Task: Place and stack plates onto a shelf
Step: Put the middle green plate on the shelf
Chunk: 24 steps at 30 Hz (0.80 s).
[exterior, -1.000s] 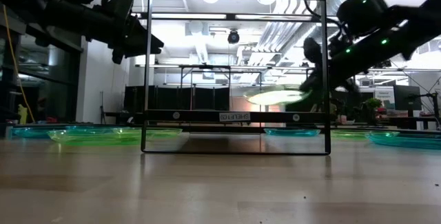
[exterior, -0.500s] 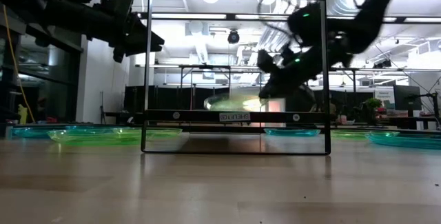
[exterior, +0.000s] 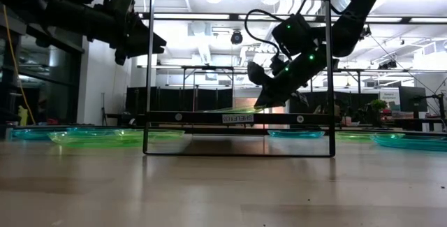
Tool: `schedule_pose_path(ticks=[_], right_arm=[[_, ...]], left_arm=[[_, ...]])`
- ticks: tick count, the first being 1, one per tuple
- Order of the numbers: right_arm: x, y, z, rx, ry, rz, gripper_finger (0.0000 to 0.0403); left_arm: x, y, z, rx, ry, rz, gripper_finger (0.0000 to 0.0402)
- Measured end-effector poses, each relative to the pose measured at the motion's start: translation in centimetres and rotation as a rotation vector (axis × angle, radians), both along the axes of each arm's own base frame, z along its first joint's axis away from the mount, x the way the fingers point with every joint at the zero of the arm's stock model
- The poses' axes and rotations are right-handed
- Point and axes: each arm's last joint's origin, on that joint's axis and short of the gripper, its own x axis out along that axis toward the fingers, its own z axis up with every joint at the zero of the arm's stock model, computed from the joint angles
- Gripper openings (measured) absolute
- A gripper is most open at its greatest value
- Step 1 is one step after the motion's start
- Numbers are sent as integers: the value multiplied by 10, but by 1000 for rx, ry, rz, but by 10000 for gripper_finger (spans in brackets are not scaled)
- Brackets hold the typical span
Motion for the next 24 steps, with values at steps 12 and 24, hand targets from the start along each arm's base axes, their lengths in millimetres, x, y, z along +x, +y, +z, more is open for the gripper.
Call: schedule_pose_path(ticks=[12, 24], right_arm=[[0, -5, 4, -20, -47, -16, 57], [0, 14, 28, -68, 7, 384, 88]], left_arm=[[0, 0, 2, 6, -18, 0, 118], [0, 0, 0, 15, 10, -3, 118]])
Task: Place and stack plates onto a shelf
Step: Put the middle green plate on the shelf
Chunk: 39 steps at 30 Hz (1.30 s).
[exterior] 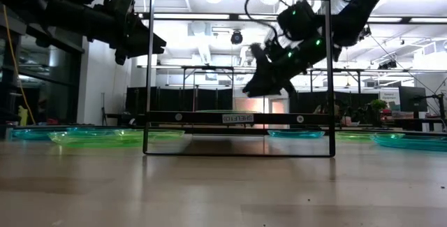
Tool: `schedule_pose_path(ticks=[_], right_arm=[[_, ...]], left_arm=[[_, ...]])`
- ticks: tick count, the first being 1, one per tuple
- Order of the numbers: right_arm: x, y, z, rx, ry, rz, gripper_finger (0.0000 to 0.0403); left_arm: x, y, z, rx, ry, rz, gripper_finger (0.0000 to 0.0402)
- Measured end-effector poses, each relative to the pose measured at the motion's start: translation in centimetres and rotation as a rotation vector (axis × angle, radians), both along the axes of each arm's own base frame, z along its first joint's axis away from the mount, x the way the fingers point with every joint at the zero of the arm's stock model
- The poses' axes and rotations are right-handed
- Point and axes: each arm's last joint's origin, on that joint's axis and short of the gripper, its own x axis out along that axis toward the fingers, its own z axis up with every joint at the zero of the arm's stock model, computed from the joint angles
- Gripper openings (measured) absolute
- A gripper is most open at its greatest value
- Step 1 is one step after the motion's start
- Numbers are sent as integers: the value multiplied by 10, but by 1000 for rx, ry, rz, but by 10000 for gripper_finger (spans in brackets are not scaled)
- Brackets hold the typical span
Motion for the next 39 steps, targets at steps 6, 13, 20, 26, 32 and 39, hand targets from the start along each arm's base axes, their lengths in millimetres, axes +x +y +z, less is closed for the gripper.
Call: schedule_pose_path(ticks=[6, 13, 20, 26, 32, 39], right_arm=[[6, 34, -1, 73, 39, 191, 27], [21, 38, -14, 104, 65, 157, 4], [40, 38, -13, 127, 132, 170, 1], [45, 46, -9, 159, 152, 232, 0], [42, 54, -14, 160, 229, 211, 0], [41, 52, -15, 124, 240, 137, 0]], left_arm=[[0, 0, 1, -3, -10, 1, 118], [1, 0, 4, 7, -41, 1, 118], [0, 0, 3, 3, -32, 1, 118], [0, 0, 0, -6, -7, -2, 118], [0, 0, 1, -6, -10, -1, 118], [0, 0, 1, -4, -18, -1, 118]])
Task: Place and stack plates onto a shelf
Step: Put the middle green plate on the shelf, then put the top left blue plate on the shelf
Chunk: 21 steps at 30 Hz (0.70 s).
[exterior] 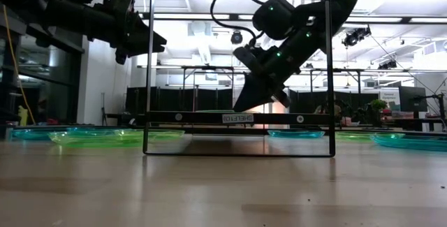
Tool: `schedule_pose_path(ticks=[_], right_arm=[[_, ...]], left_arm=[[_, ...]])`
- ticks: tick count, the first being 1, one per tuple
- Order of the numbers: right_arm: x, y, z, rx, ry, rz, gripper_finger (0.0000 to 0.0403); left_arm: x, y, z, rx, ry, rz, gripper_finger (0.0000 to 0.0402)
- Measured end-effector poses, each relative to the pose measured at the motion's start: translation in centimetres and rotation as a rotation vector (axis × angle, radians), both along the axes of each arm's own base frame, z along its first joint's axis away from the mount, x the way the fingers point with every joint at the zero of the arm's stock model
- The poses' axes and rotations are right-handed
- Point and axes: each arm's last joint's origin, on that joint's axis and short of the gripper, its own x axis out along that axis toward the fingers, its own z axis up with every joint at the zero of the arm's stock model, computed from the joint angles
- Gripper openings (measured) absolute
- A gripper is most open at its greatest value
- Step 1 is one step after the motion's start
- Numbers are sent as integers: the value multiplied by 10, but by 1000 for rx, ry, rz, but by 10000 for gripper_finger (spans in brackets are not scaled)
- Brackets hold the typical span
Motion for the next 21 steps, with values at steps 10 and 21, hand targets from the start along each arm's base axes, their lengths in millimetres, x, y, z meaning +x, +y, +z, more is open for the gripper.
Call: schedule_pose_path(ticks=[10, 21], right_arm=[[-2, -6, 0, -34, 11, -52, 0], [-6, -3, 29, -109, -74, 45, 0]], left_arm=[[0, 0, 0, 0, 2, 1, 118], [0, -1, -2, 5, 28, -21, 118]])
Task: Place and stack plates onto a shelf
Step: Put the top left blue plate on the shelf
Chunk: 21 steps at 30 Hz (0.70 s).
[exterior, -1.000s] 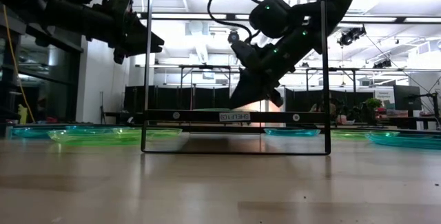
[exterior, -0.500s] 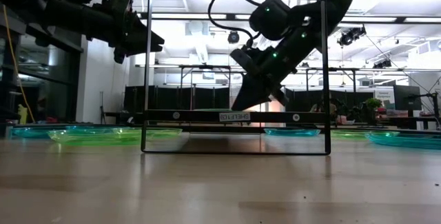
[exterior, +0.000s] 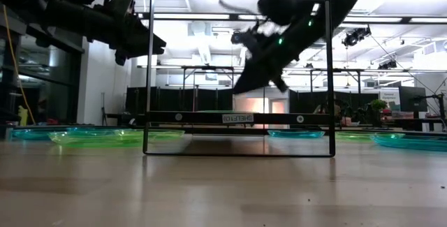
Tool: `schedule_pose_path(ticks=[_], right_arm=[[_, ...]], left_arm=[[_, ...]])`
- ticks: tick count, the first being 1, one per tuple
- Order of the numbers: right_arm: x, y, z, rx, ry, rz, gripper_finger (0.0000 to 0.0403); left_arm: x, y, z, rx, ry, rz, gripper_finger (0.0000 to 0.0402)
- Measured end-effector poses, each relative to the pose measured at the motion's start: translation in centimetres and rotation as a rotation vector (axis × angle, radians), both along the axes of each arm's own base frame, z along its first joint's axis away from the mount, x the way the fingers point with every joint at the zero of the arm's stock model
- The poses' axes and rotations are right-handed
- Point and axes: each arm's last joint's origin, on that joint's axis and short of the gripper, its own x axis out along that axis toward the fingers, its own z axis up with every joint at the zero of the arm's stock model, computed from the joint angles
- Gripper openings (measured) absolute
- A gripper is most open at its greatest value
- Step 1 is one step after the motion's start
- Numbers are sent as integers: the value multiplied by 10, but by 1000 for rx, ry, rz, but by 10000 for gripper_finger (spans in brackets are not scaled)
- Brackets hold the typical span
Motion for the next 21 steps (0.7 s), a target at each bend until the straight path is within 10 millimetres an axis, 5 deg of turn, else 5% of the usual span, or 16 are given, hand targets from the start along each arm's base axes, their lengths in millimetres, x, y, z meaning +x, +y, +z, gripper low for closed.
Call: schedule_pose_path(ticks=[8, 17, 21], right_arm=[[-34, 0, 44, -215, 11, -109, 0], [-99, 10, 20, -191, -93, -190, 0], [-114, 10, 13, -156, -173, -213, 0]], left_arm=[[-1, -1, -5, 16, 60, -30, 118], [-4, -1, -10, 8, 178, -24, 118], [-4, 5, 3, 7, 324, 191, 117]])
